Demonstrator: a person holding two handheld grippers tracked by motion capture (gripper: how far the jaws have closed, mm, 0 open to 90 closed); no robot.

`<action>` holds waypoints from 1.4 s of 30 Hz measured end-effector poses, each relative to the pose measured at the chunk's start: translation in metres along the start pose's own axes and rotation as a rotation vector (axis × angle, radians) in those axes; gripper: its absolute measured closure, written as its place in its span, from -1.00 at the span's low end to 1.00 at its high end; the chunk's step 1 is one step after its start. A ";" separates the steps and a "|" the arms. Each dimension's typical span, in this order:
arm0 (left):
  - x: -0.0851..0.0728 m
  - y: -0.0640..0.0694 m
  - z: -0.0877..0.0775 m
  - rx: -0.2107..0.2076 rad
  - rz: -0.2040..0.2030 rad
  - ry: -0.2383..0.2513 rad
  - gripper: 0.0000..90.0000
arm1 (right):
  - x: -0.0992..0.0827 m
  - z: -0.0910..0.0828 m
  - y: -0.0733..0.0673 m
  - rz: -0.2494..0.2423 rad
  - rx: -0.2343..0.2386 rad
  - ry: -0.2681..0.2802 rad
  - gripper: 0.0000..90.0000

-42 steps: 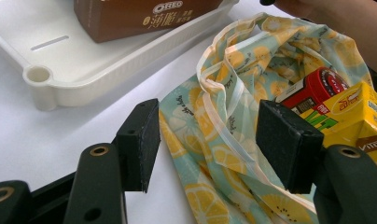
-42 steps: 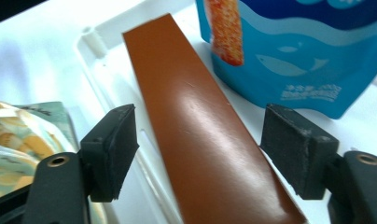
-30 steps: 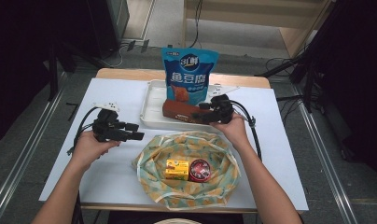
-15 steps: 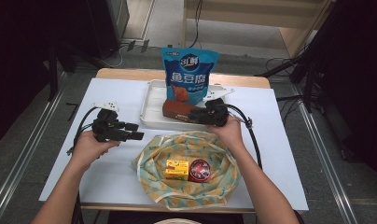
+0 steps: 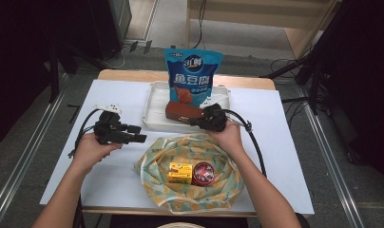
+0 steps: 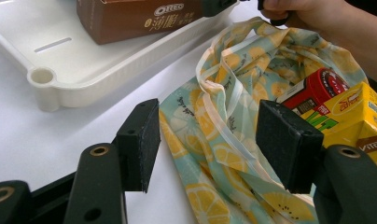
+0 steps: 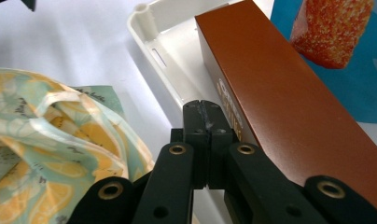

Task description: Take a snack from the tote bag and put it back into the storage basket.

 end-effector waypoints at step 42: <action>0.000 0.000 0.001 -0.005 0.000 -0.002 -0.10 | 0.008 0.038 0.035 0.118 -0.101 -0.036 1.00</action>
Point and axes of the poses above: each handheld gripper's, and its own axes: z roughly forward along the jaws, x roughly out of its top, y roughly to its right, the point moved 8 cm from there along z, roughly forward along the jaws, and after that the axes turned 4 degrees about -x, right-handed, at the moved point
